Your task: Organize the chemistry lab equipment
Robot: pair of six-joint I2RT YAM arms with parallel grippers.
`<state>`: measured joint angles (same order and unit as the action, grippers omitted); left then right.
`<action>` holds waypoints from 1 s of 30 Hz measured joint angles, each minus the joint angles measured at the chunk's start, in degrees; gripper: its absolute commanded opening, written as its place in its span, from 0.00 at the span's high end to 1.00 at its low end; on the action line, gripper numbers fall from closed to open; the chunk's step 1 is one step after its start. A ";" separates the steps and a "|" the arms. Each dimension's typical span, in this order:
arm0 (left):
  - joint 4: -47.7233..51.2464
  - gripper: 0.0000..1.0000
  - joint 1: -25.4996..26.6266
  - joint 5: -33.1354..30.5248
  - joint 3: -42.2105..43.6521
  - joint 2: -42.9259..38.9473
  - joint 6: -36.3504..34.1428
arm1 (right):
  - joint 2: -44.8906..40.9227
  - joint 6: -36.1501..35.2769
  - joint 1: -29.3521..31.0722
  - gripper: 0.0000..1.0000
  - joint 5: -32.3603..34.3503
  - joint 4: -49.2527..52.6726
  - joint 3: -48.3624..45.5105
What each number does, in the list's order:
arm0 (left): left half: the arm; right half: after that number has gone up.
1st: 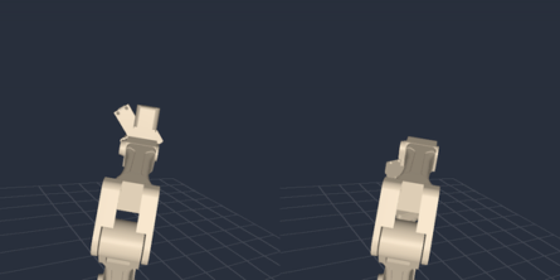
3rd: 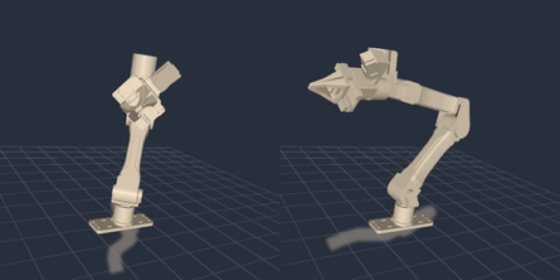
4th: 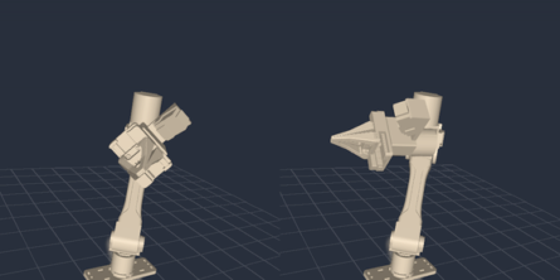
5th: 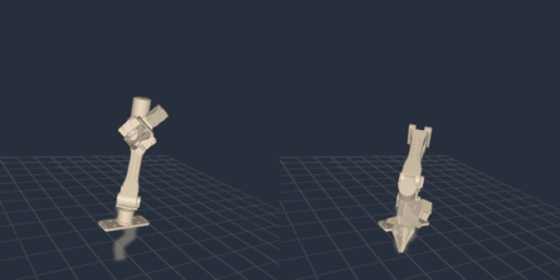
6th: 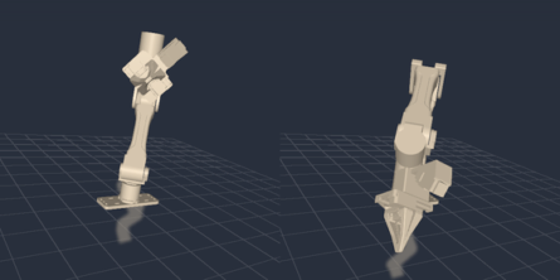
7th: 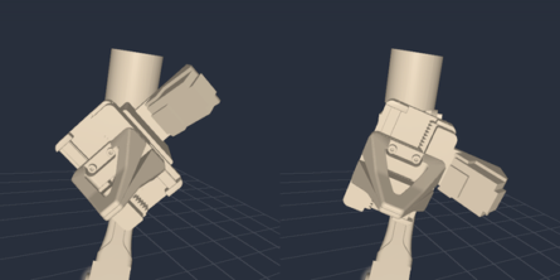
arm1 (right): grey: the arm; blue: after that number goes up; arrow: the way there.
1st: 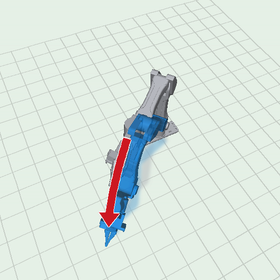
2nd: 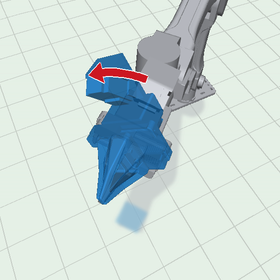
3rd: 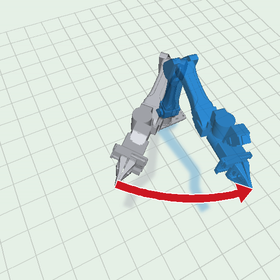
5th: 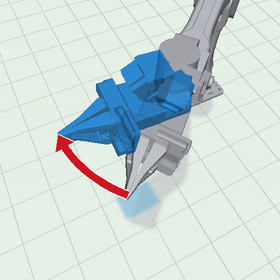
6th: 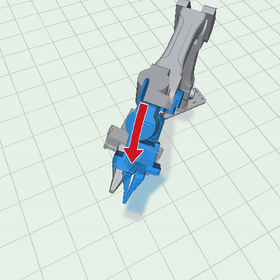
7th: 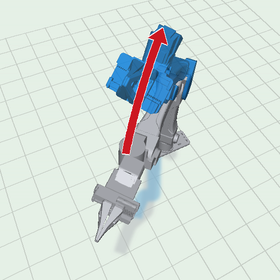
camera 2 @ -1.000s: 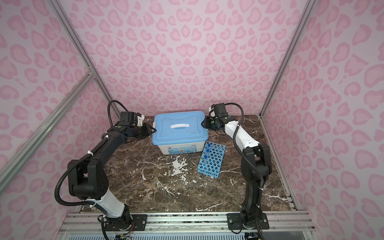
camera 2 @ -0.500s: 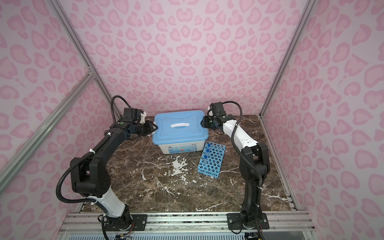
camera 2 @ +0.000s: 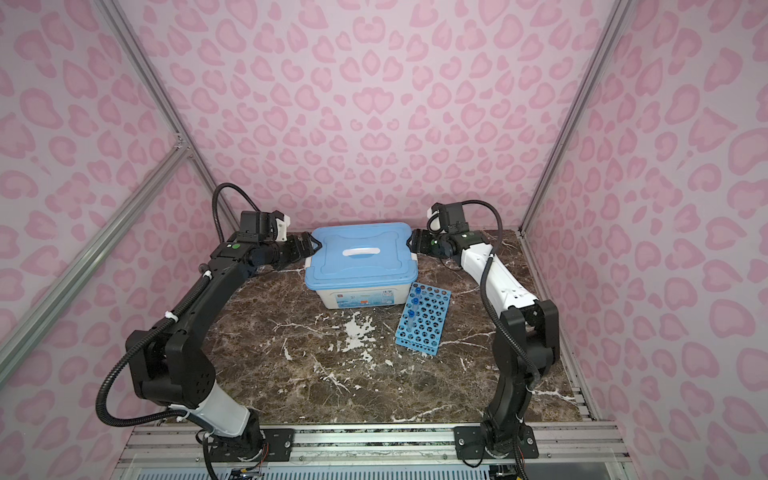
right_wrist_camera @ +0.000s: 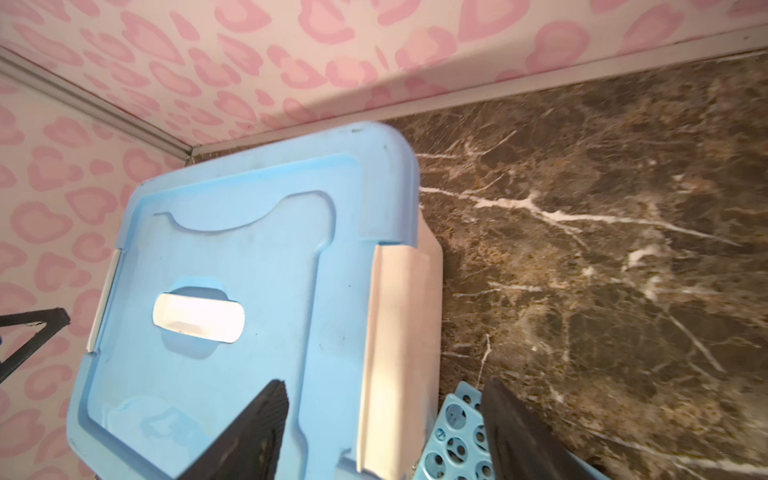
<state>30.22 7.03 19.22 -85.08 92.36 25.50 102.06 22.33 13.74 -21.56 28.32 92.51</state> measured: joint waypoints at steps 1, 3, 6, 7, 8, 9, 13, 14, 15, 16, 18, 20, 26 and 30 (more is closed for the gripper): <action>-0.02 0.02 -0.11 -0.68 0.22 -0.61 -0.02 | -0.81 -0.13 -0.50 0.22 0.33 -0.13 -0.50; -0.11 0.02 -0.33 -2.80 1.14 -2.12 -0.24 | -2.97 -1.01 -1.60 0.21 1.11 -0.26 -1.90; -0.15 0.02 -0.98 -6.75 3.82 -5.16 -1.31 | -7.76 -3.67 -3.34 0.18 3.85 -1.81 -6.19; -0.52 0.02 -1.22 -8.61 5.33 -6.56 -1.60 | -10.03 -4.81 -3.96 0.17 5.55 -3.21 -8.90; -0.96 0.02 -1.55 -10.88 7.48 -8.44 -2.08 | -12.79 -6.21 -4.70 0.17 7.91 -4.20 -12.20; -1.62 0.02 -1.86 -12.98 9.86 -10.40 -2.75 | -15.91 -7.74 -5.51 0.16 10.36 -5.86 -16.17; -7.19 0.02 -3.30 -22.08 22.82 -19.47 -5.95 | -28.81 -13.25 -8.37 0.11 20.15 -16.85 -35.15; -9.25 0.02 -3.67 -24.28 26.40 -21.73 -6.93 | -31.82 -14.67 -9.07 0.10 21.70 -20.41 -40.70; -11.06 0.02 -4.00 -26.32 29.62 -23.63 -7.98 | -34.80 -16.11 -9.84 0.09 23.37 -25.07 -46.97; -13.29 0.02 -4.22 -27.91 32.46 -25.09 -8.85 | -36.65 -17.03 -10.43 0.08 24.46 -28.68 -51.43; -18.08 0.02 -4.74 -31.12 37.77 -27.04 -10.54 | -39.26 -18.67 -11.89 0.08 26.47 -36.89 -60.52; -22.43 0.02 -4.98 -33.46 41.64 -27.23 -11.47 | -39.28 -18.95 -12.94 0.08 27.80 -42.80 -65.22; -39.85 0.02 -5.31 -37.62 52.89 -23.80 -13.49 | -31.28 -19.08 -13.18 0.08 29.68 -62.53 -73.35; -51.25 0.02 -5.29 -38.34 59.54 -20.11 -14.12 | -26.47 -19.08 -13.42 0.09 29.64 -71.41 -75.65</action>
<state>-21.04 1.74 -19.11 -25.54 72.25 11.38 75.59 3.25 0.32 8.08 -43.09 16.86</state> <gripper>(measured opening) 0.981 0.906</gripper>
